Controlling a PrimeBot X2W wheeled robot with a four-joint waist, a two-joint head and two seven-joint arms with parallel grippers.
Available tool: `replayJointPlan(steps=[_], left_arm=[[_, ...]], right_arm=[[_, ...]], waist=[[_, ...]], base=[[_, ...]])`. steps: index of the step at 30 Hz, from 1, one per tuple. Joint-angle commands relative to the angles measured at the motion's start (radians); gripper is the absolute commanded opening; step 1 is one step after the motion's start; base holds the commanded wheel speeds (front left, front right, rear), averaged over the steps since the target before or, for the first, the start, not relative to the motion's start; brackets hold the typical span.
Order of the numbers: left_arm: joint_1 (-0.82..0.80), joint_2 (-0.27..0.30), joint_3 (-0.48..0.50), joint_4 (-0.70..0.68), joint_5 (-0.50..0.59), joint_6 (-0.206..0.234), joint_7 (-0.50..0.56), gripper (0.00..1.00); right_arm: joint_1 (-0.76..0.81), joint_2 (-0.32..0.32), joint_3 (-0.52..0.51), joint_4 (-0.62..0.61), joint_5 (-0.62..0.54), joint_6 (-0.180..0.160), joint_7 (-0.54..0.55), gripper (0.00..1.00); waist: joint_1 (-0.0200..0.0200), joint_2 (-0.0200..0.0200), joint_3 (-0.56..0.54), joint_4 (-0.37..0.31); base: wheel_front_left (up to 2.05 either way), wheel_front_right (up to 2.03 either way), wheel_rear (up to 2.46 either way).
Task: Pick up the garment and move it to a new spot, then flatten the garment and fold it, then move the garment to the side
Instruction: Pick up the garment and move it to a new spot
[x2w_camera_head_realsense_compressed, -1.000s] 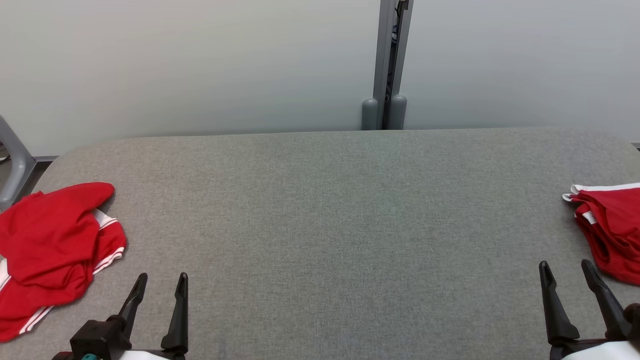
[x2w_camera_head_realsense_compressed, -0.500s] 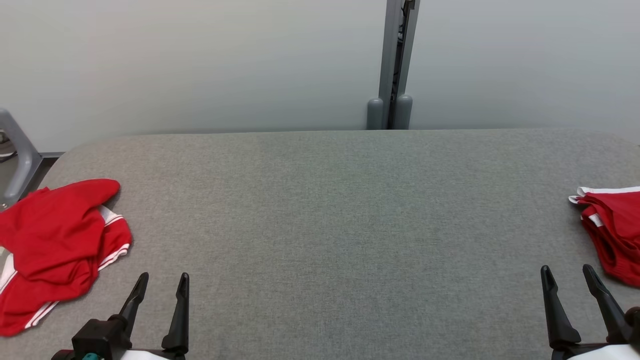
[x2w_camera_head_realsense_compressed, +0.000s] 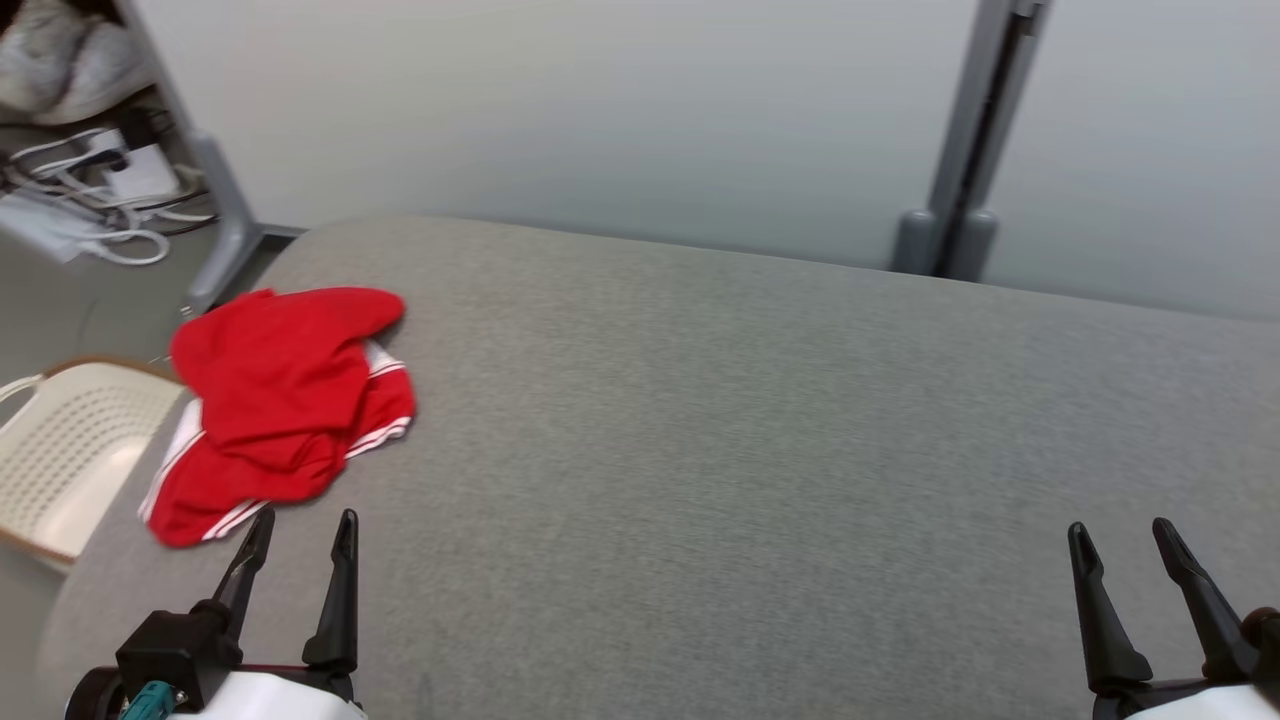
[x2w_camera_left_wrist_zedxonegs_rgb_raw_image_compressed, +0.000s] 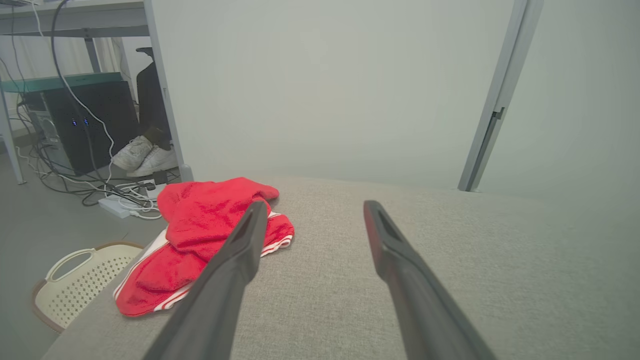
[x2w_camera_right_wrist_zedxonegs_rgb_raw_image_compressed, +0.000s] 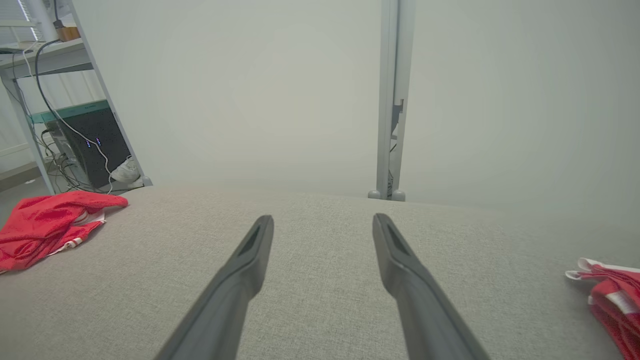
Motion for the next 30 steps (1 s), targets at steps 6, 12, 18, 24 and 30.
replayJointPlan(steps=[6,12,18,24,30], left_arm=[[-0.013,0.014,0.02,-0.012,-0.011,0.009,-0.011,1.0],[-0.012,0.014,0.023,-0.018,-0.021,0.01,-0.013,1.0],[-0.01,0.011,0.019,-0.02,-0.027,0.015,-0.014,1.0],[-0.014,0.009,0.011,-0.024,-0.027,0.017,-0.012,1.0],[-0.024,0.008,0.007,-0.026,-0.028,0.019,-0.012,1.0]], right_arm=[[-0.014,-0.003,0.026,-0.017,0.012,0.0,0.007,1.0],[-0.015,-0.003,0.034,-0.016,0.006,0.0,0.011,1.0],[-0.014,-0.003,0.032,-0.018,-0.002,0.0,0.012,1.0],[-0.012,-0.003,0.031,-0.019,-0.011,0.0,0.016,1.0],[-0.013,-0.003,0.022,-0.029,-0.026,0.0,0.026,1.0]], waist=[[0.0,-0.0001,0.004,0.158],[0.0,-0.0001,0.006,0.21],[0.0,-0.0001,0.005,0.228],[0.0,-0.0001,0.006,0.238],[0.0,-0.0001,0.017,0.244]], base=[[0.0,0.0,0.0],[0.0,0.0,0.0],[0.0,0.0,0.0],[0.0,0.0,0.0],[0.0,0.0,0.0]])
